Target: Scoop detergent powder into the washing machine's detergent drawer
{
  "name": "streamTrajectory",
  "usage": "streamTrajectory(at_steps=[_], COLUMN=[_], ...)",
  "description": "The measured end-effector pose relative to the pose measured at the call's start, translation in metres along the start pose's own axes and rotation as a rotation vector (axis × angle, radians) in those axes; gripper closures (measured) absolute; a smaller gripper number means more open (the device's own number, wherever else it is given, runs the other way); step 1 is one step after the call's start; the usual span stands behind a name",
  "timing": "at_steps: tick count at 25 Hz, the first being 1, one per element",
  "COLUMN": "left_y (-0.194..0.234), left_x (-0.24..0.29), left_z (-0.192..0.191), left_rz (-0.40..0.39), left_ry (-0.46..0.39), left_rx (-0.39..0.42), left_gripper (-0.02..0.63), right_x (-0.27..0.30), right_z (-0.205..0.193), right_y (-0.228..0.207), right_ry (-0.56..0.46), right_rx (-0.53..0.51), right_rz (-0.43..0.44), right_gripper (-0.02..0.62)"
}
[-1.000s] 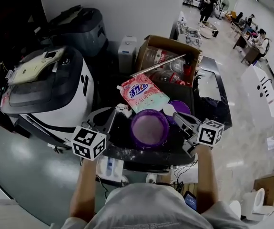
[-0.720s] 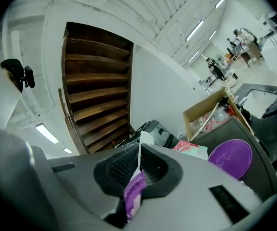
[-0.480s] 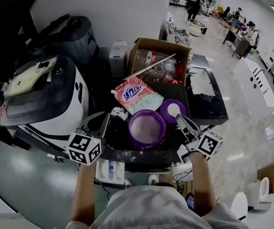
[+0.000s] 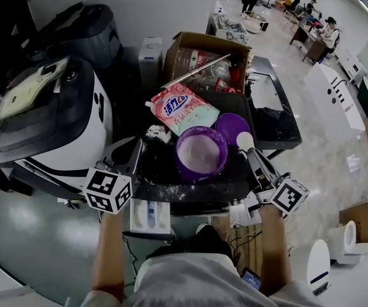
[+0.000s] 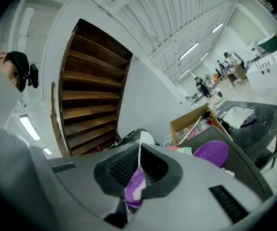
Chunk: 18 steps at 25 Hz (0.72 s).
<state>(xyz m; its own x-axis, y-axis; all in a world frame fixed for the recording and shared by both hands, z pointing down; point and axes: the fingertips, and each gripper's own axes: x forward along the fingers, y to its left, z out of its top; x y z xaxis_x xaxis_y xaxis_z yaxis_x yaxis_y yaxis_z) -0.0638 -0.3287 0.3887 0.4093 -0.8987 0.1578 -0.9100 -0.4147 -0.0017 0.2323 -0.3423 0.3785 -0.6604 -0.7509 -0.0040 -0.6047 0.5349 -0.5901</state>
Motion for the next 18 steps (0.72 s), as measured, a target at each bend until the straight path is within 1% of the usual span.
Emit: streamTrajectory(at_steps=[5,10,14,16,18], left_y=[-0.005,-0.01,-0.03,-0.042,-0.057], left_x=[-0.016,-0.038,-0.071,-0.094,-0.117], left_z=[-0.006,0.004,0.012,0.011,0.007], left_rz=[-0.012,-0.019,-0.087,-0.125,-0.178], left_ry=[-0.005,-0.038,-0.087,-0.102,-0.107], left_rx=[-0.017,0.053,0.052,0.028,0.023], left_gripper=[0.596,0.597,0.597,0.597,0.597], right_x=[-0.022,-0.048,-0.077,-0.095,-0.114], right_z=[-0.011,-0.005,-0.012,-0.024,-0.038], right_y=[0.014,0.039,0.069,0.089,0.107], right_ry=[-0.014,-0.057,-0.092,-0.095,-0.092], right_rx=[-0.047,-0.101,-0.13,-0.135,-0.145], right_rz=[-0.041,-0.073,-0.09,-0.098,-0.108], right_gripper=[0.583,0.583,0.583,0.583,0.583])
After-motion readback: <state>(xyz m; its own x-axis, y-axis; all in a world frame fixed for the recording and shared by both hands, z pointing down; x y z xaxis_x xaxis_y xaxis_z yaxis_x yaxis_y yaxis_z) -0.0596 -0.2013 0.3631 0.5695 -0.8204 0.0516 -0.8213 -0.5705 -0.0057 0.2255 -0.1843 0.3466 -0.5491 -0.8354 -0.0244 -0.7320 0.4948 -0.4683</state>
